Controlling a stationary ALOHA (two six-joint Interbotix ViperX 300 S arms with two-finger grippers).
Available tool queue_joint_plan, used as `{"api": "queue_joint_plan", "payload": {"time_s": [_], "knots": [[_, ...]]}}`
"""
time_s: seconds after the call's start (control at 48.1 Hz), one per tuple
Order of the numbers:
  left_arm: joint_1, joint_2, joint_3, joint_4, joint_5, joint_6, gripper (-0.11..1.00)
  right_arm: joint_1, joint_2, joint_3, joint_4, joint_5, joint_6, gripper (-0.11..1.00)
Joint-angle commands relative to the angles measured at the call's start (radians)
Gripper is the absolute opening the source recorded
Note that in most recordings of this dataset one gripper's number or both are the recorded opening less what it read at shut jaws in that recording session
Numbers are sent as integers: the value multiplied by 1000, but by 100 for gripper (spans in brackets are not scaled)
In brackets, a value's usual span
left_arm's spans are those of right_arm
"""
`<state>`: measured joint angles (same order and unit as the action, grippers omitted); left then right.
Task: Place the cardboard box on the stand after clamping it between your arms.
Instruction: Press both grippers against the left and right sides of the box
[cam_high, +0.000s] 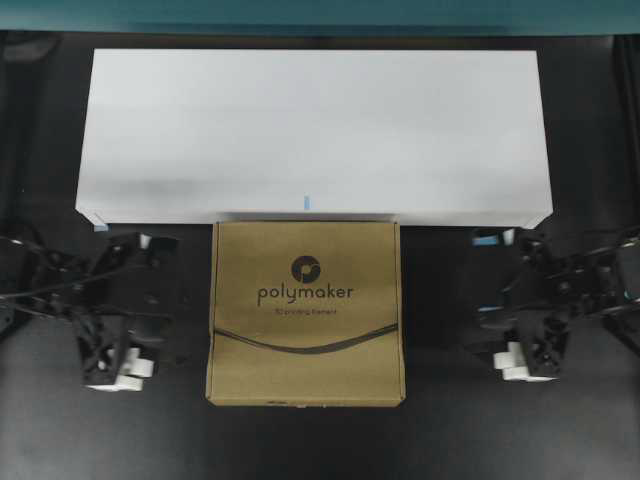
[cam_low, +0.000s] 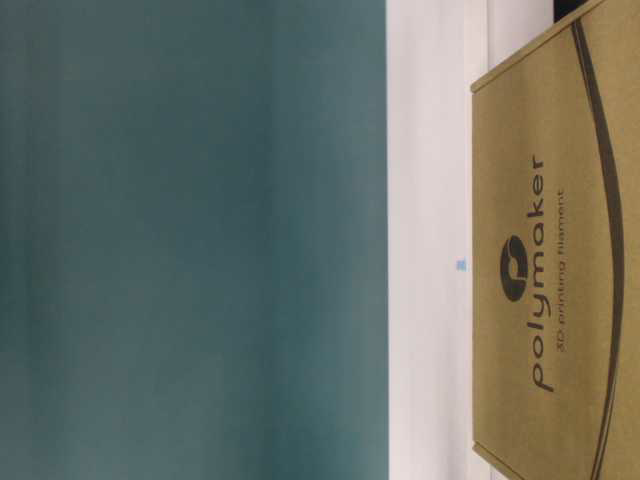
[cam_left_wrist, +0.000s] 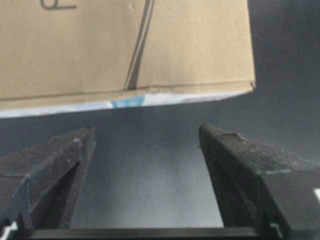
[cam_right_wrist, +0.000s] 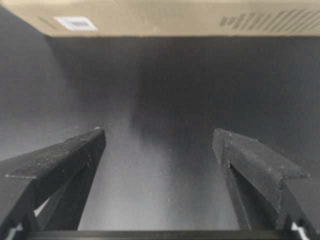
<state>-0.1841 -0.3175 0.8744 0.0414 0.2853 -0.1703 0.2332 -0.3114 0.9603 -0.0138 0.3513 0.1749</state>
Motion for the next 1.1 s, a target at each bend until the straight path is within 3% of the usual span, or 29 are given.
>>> {"api": "queue_joint_plan", "payload": {"time_s": [0.0, 0.624, 1.082], "knots": [[-3, 49, -25, 3, -3, 0, 80, -8, 69, -31, -3, -12, -3, 82], [21, 210, -58, 3, -8, 12, 81, -71, 377, -195, -15, -100, -6, 82], [29, 265, -137, 5, -8, 41, 80, -72, 408, -252, -25, -98, -5, 82]]}}
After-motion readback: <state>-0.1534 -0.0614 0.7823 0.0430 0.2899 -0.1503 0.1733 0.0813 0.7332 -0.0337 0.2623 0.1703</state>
